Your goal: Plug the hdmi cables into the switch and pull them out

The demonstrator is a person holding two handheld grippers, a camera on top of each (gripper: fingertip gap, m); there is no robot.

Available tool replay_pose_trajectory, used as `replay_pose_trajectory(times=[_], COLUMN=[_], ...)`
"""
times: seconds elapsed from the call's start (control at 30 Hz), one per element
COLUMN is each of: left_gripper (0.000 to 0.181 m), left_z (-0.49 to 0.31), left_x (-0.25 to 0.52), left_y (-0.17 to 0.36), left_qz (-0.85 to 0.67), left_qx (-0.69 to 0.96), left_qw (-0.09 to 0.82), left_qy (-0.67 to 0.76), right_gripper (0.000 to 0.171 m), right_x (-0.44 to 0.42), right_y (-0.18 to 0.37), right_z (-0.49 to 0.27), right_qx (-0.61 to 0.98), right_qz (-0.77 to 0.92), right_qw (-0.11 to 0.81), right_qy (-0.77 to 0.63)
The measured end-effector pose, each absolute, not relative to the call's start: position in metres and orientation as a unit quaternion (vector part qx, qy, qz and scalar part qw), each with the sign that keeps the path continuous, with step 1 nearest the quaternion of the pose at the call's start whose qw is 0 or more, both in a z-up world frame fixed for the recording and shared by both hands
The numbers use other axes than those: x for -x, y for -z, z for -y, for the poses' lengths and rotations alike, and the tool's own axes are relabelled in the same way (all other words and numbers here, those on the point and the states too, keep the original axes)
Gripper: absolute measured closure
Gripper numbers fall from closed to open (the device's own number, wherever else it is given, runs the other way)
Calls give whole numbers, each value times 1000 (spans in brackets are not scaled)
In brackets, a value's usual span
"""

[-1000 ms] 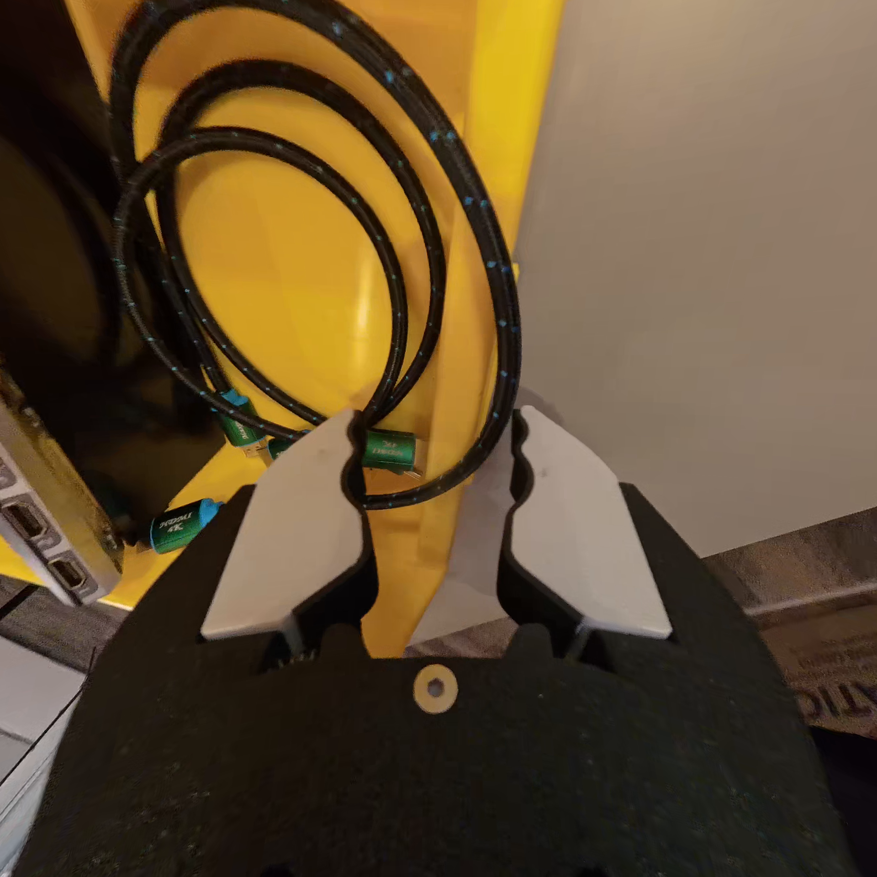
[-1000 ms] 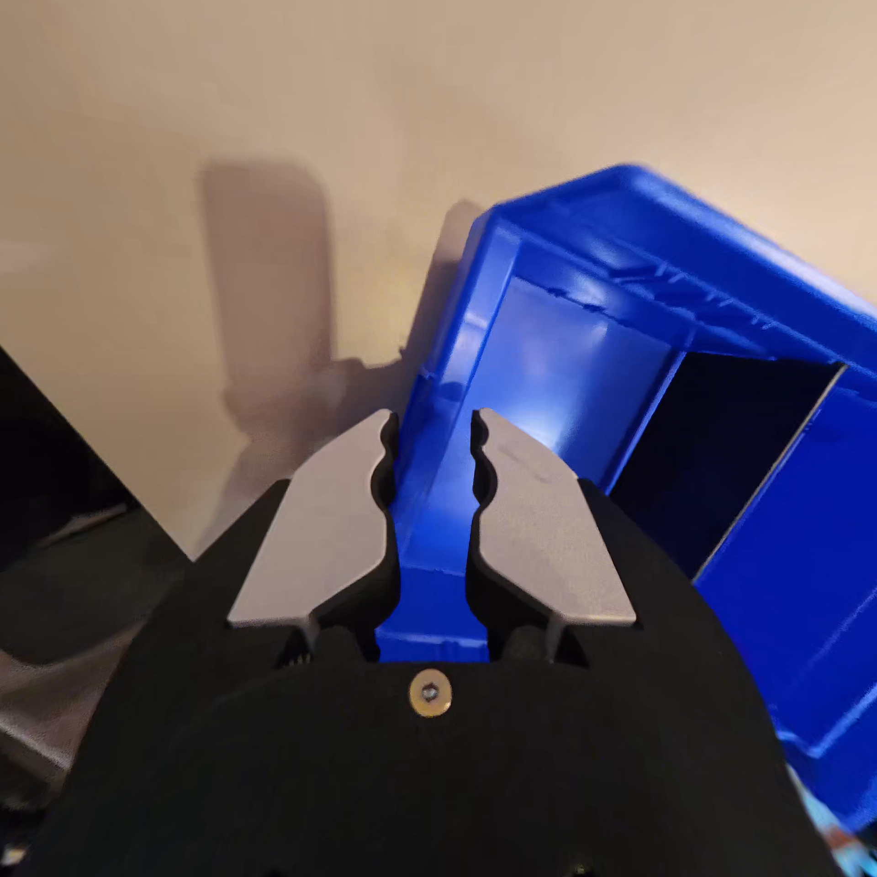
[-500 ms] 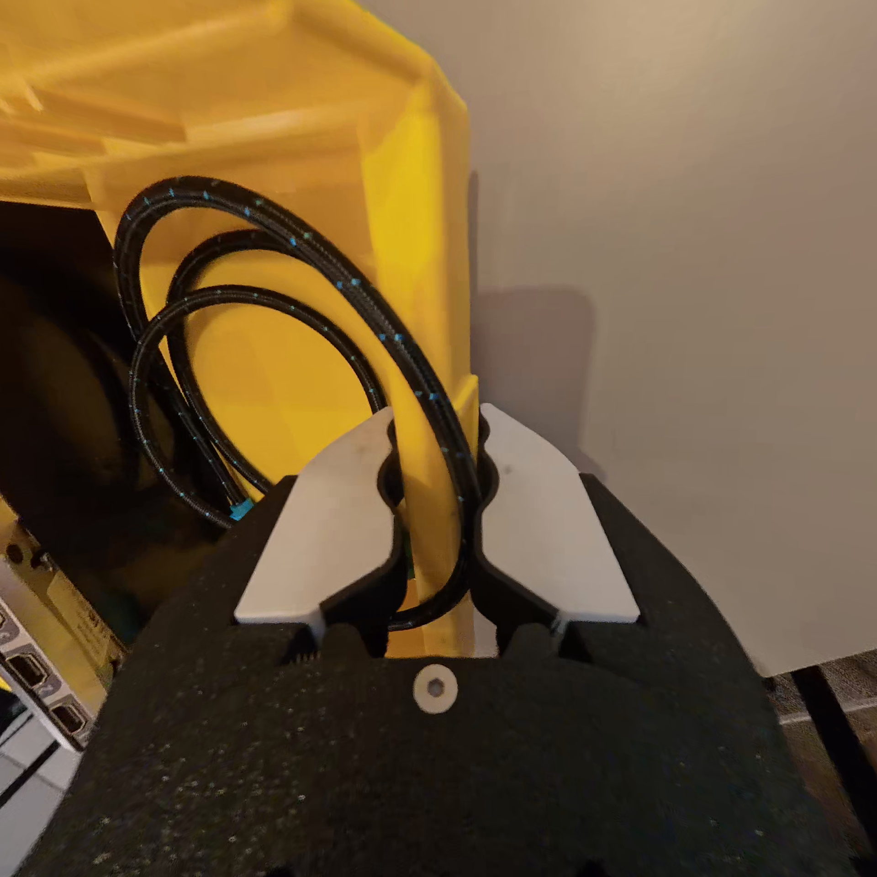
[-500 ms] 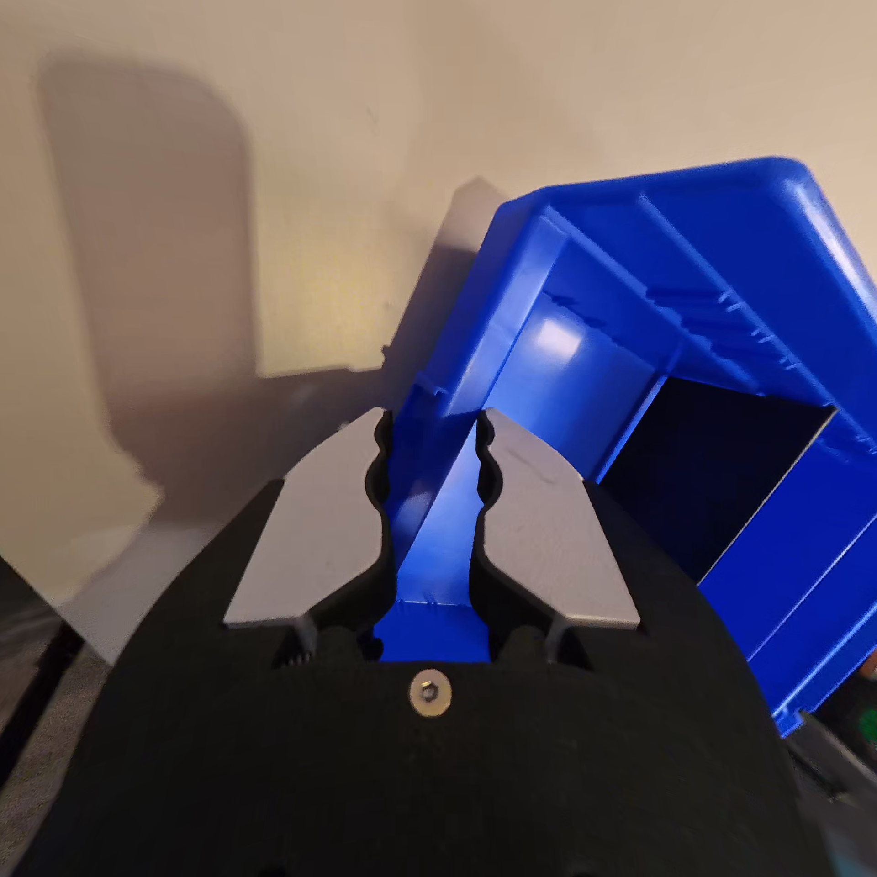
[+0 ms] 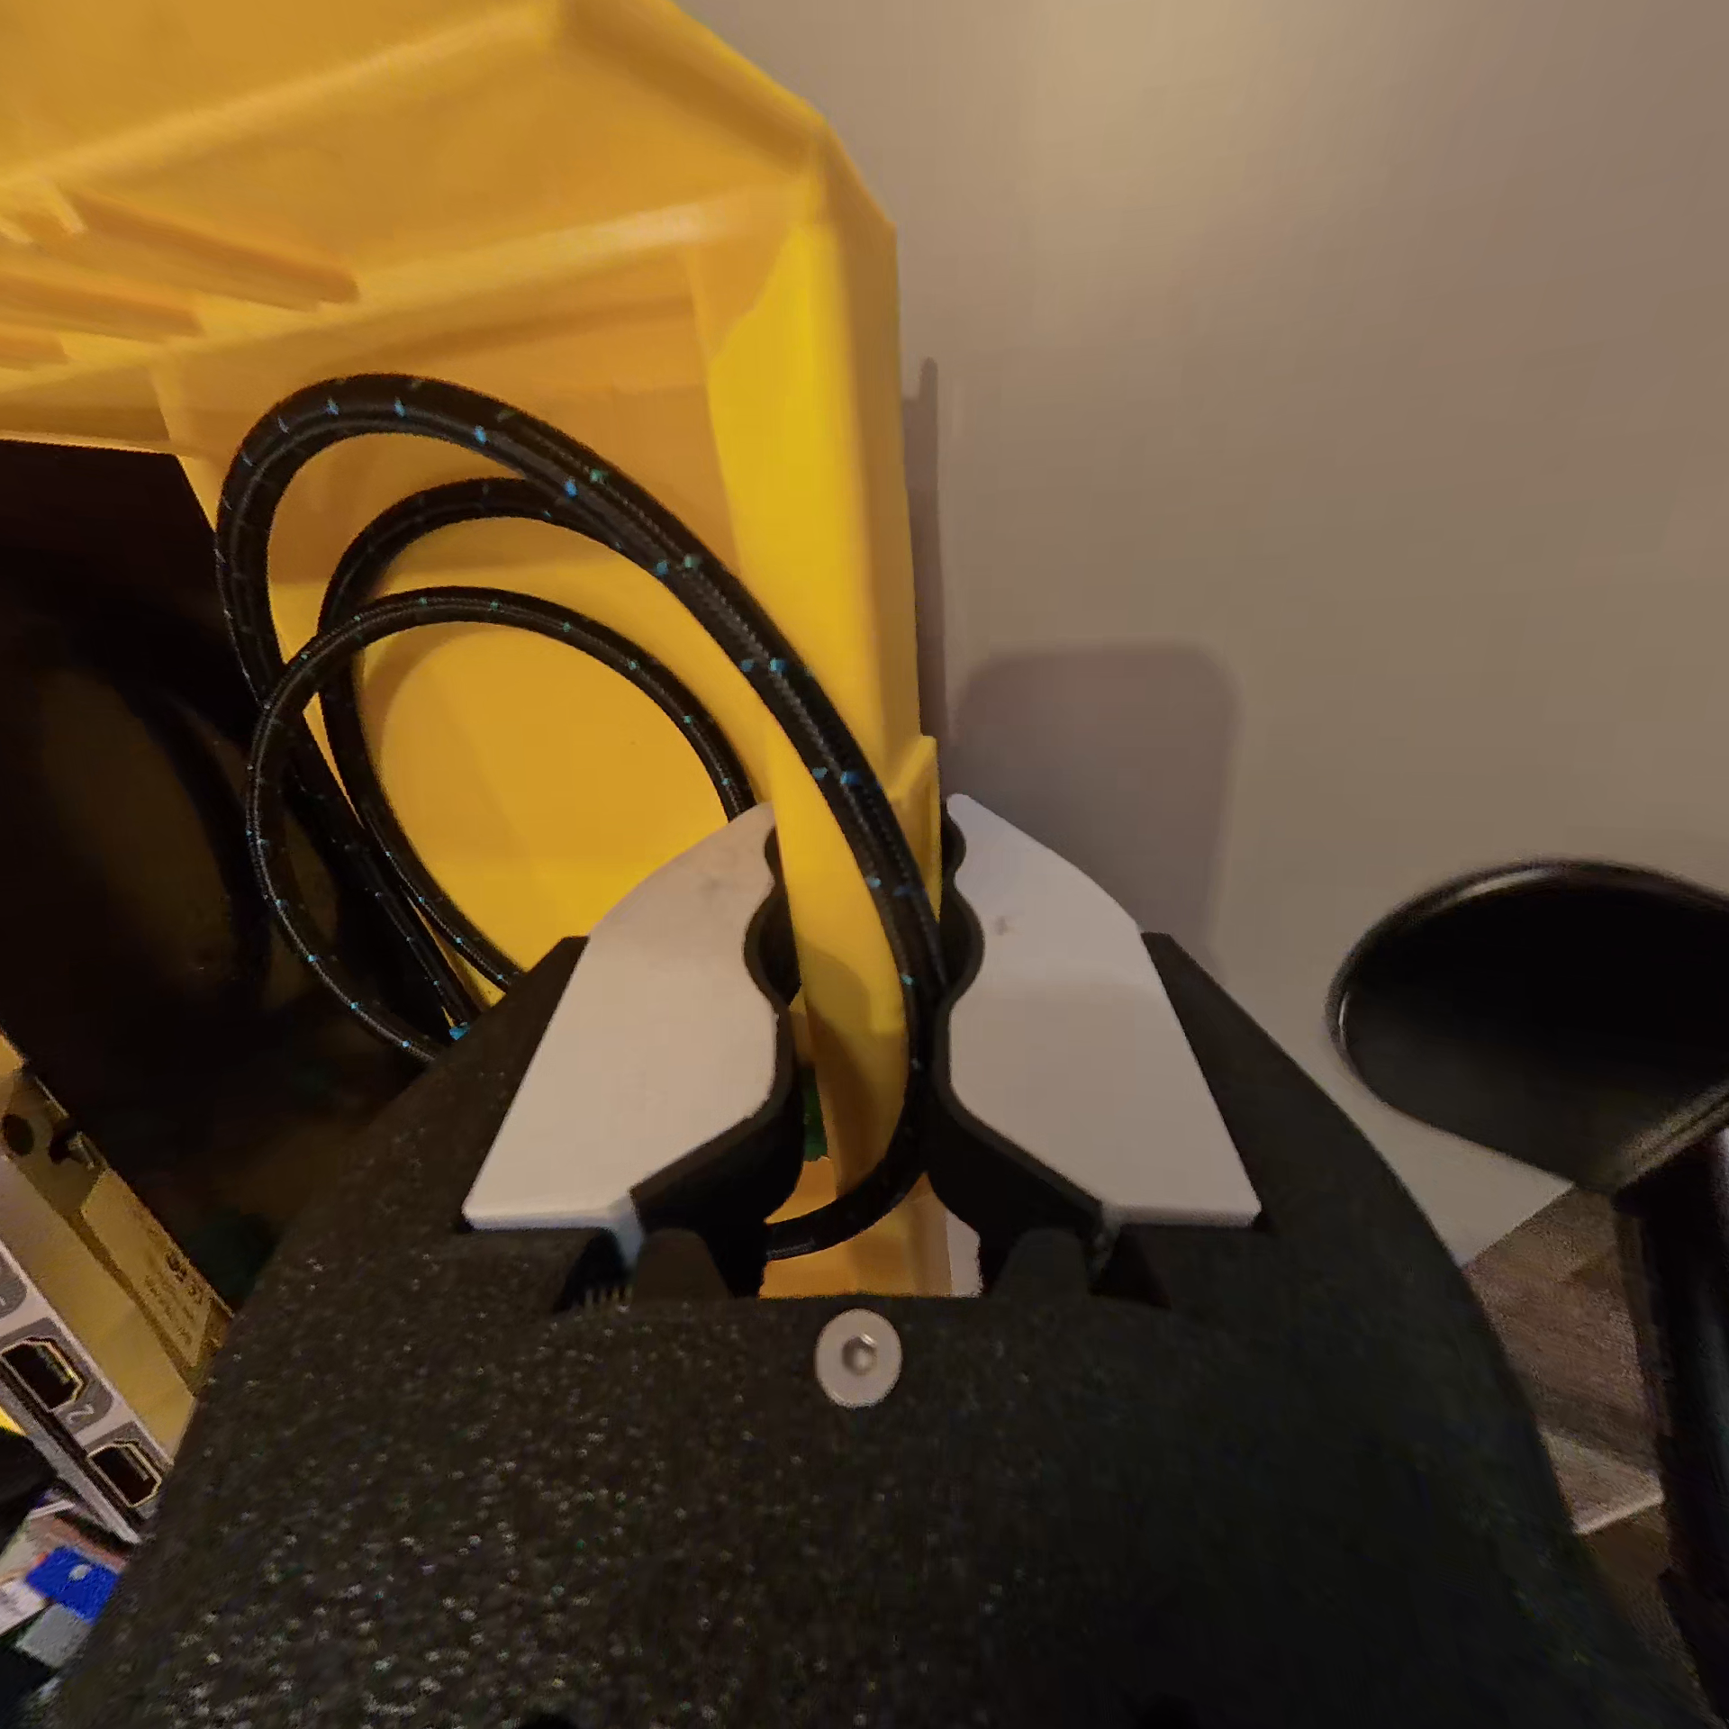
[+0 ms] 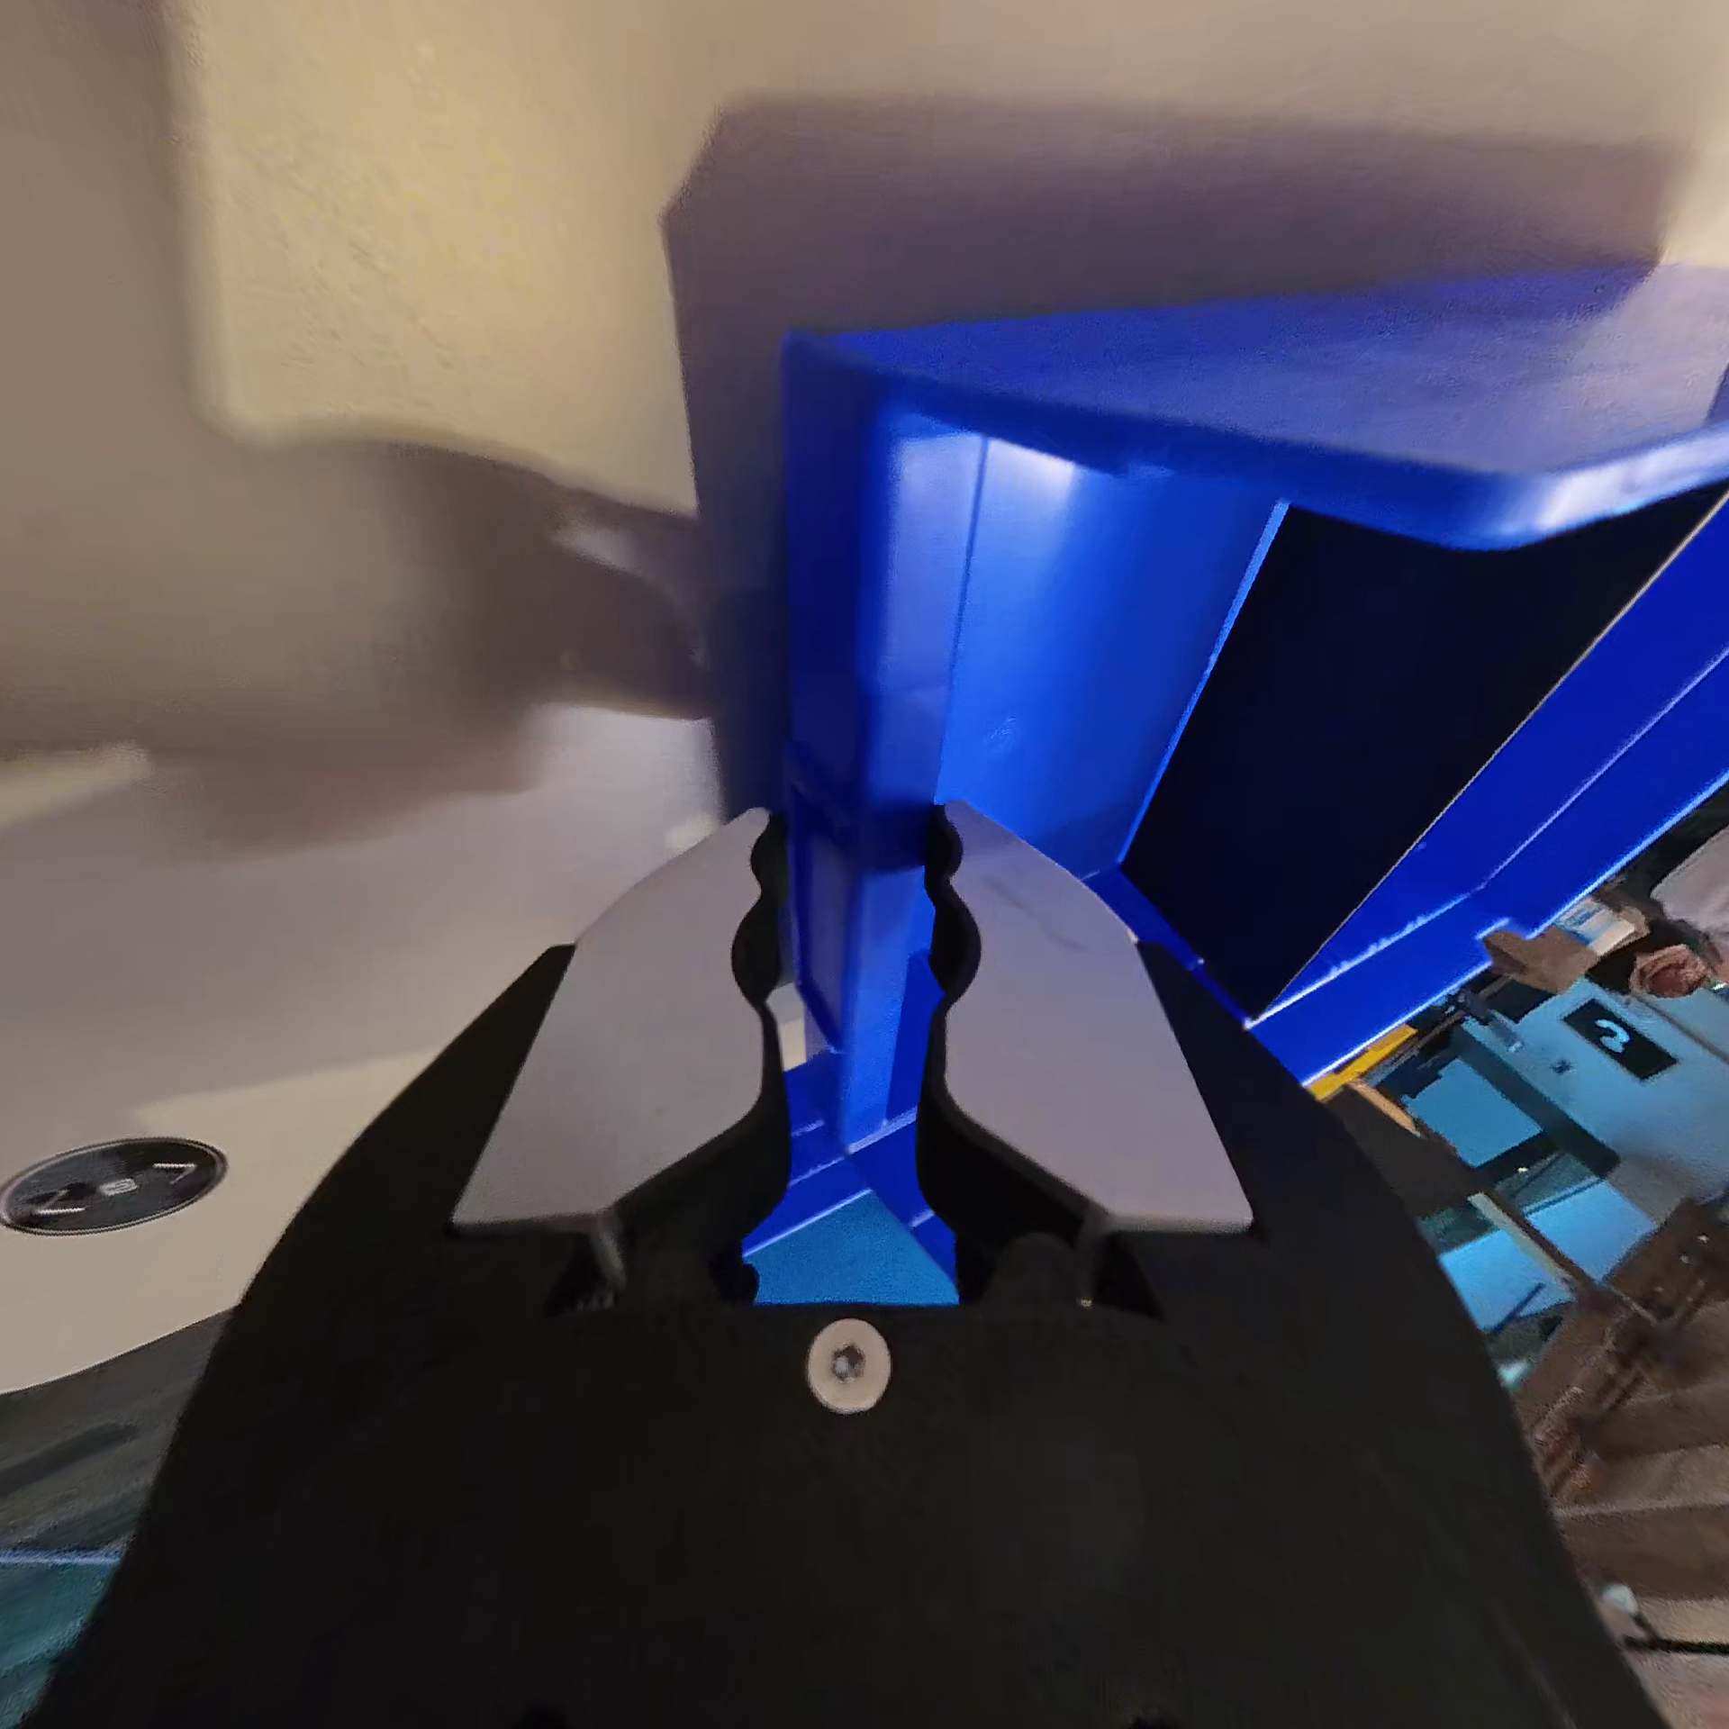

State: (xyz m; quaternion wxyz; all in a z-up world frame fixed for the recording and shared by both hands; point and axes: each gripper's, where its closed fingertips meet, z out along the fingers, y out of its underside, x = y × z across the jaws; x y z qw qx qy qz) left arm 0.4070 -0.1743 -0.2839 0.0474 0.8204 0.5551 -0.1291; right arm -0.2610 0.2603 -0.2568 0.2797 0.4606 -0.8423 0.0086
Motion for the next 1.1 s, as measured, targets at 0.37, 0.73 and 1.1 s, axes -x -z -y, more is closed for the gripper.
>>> replay_pose_trajectory(times=[0.37,0.73,1.1], left_gripper=[154,154,138], left_z=[194,213,190], left_x=[-457,-472,-479], left_y=[285,285,213], left_qz=[-508,-442,-592], left_qx=[-851,-883,-800], left_qw=[89,136,62], left_qy=[103,85,66], right_gripper=[143,142,140], right_x=[250,254,208], right_y=[257,257,215], right_z=[-261,-251,-261], right_qx=[-348,-313,-332], right_qz=[903,919,905], right_qw=[253,236,238], right_qy=[-15,-46,-117])
